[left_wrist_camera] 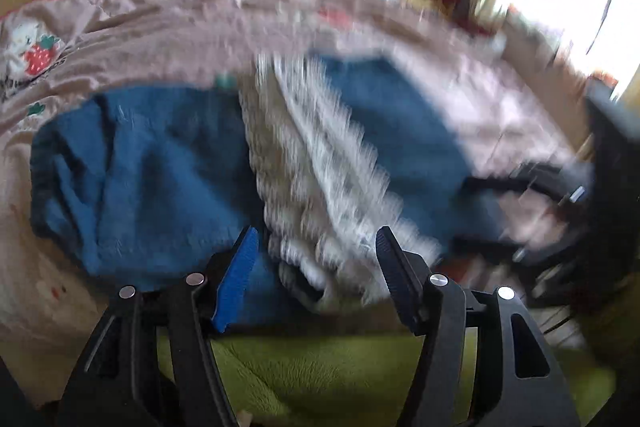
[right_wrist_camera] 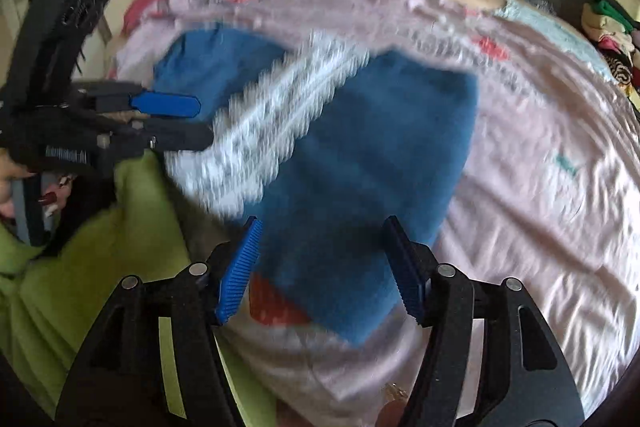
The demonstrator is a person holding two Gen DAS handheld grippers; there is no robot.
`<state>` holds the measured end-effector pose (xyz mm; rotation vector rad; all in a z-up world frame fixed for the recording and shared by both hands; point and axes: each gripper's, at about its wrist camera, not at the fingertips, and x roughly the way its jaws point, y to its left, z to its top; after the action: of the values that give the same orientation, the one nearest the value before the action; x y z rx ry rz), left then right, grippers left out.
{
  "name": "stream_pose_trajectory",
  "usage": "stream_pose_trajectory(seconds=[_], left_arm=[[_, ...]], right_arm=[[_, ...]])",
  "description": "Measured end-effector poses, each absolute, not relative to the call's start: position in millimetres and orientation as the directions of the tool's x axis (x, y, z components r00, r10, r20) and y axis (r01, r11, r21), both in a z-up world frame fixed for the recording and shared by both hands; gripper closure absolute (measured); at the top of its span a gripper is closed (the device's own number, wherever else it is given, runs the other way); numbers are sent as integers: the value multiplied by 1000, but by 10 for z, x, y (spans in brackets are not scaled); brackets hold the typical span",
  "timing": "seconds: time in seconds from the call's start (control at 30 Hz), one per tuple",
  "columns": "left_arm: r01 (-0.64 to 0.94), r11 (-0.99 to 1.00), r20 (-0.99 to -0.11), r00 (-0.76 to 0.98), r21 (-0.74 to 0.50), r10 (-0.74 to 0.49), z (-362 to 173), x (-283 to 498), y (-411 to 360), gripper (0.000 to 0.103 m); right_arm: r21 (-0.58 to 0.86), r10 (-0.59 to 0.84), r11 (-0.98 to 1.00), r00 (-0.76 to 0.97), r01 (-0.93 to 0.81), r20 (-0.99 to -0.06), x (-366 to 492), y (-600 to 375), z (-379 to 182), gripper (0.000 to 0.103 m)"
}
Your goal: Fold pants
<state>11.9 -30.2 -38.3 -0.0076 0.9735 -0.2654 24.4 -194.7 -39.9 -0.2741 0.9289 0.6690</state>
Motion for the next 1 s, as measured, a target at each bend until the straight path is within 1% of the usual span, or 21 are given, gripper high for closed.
stream_pose_trajectory(seconds=[0.07,0.23,0.33,0.43,0.47,0.53,0.67,0.73,0.77,0.83,1.0], left_arm=[[208,971,-836,505,-121,-213,-510,140,-295,41],[202,969,-826,515,-141,-228,-476,110,-247,42],[194,966,-808,534,-171,-250,-387,94,-188,42],[173,969,-788,566,-175,-243,-228,6,-75,42],[163,971,-781,576,-177,-239,-189,-11,-49,40],[124,975,-766,603,-185,-222,-87,-44,60,31],[61,981,-747,640,-187,-182,50,-97,260,30],[26,984,-741,654,-177,-151,109,-123,372,19],[6,985,-739,660,-175,-135,132,-113,442,17],[-53,982,-736,670,-183,-100,144,-111,624,15],[-179,963,-757,652,-204,-39,48,-94,1027,15]], right_arm=[[103,416,783,392,-614,-820,265,-2003,-487,48],[137,443,783,388,-607,-809,282,-2062,-451,47],[181,490,774,391,-607,-779,310,-2142,-352,47],[189,511,777,427,-600,-746,424,-2199,-178,46],[188,514,779,437,-599,-738,465,-2197,-122,44],[187,528,774,454,-605,-717,628,-2167,26,39],[166,562,742,469,-649,-682,881,-1990,255,33],[172,592,718,462,-674,-660,994,-1860,363,32],[184,613,702,451,-688,-648,1055,-1783,416,31],[211,659,660,422,-721,-623,1160,-1594,514,27],[231,719,564,333,-793,-610,1336,-1062,647,22]])
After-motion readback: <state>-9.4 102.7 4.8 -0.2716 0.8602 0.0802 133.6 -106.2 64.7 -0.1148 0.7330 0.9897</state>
